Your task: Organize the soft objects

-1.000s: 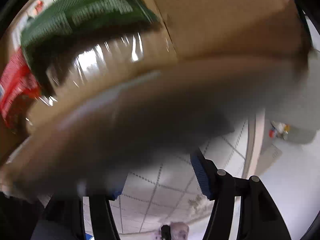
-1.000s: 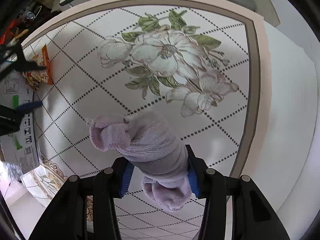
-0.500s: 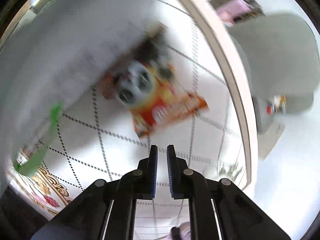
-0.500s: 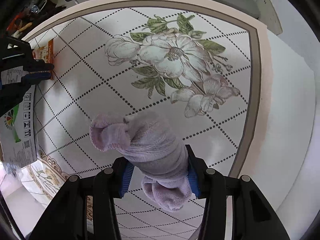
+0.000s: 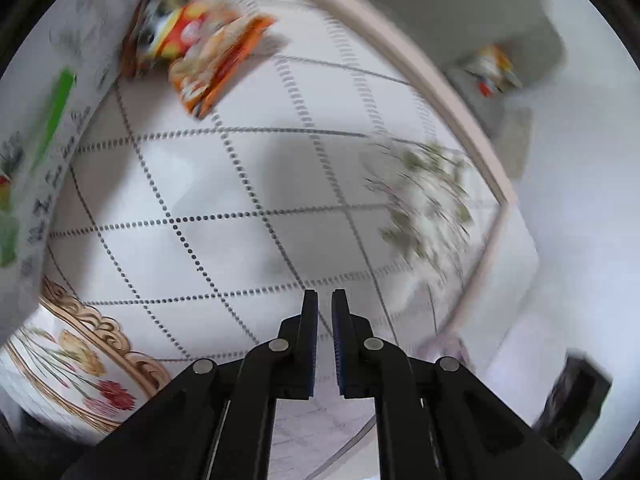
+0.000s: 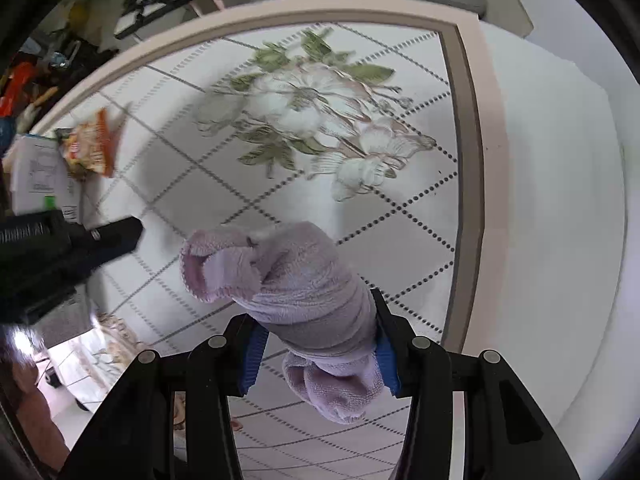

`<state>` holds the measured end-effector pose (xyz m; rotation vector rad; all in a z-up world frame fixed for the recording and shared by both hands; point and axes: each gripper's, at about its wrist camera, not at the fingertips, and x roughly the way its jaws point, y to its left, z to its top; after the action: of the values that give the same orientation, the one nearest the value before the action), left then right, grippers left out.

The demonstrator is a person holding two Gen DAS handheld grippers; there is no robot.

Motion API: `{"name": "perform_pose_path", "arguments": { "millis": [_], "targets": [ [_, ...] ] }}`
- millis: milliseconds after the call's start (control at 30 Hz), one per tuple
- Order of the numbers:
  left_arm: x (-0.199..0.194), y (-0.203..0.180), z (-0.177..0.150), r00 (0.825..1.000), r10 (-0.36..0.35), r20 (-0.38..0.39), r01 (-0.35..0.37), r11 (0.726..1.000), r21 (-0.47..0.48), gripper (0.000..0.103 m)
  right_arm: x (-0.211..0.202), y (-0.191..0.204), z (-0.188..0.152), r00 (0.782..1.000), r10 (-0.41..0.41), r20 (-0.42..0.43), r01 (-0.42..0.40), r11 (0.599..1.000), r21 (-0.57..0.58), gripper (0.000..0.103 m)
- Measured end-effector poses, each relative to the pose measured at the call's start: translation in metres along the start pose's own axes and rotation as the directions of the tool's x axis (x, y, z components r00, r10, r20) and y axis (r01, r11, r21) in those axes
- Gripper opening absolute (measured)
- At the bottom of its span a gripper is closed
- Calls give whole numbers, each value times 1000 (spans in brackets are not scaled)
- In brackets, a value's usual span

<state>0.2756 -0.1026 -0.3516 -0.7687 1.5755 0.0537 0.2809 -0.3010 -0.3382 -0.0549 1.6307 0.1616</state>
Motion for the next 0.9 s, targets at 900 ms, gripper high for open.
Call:
{"name": "perform_pose_path", "arguments": {
  "millis": [900],
  "targets": [
    [-245, 225, 35, 833, 373, 408, -491, 838, 238, 7, -86, 369, -38, 934, 351, 71, -336, 928, -164, 49]
  ]
}}
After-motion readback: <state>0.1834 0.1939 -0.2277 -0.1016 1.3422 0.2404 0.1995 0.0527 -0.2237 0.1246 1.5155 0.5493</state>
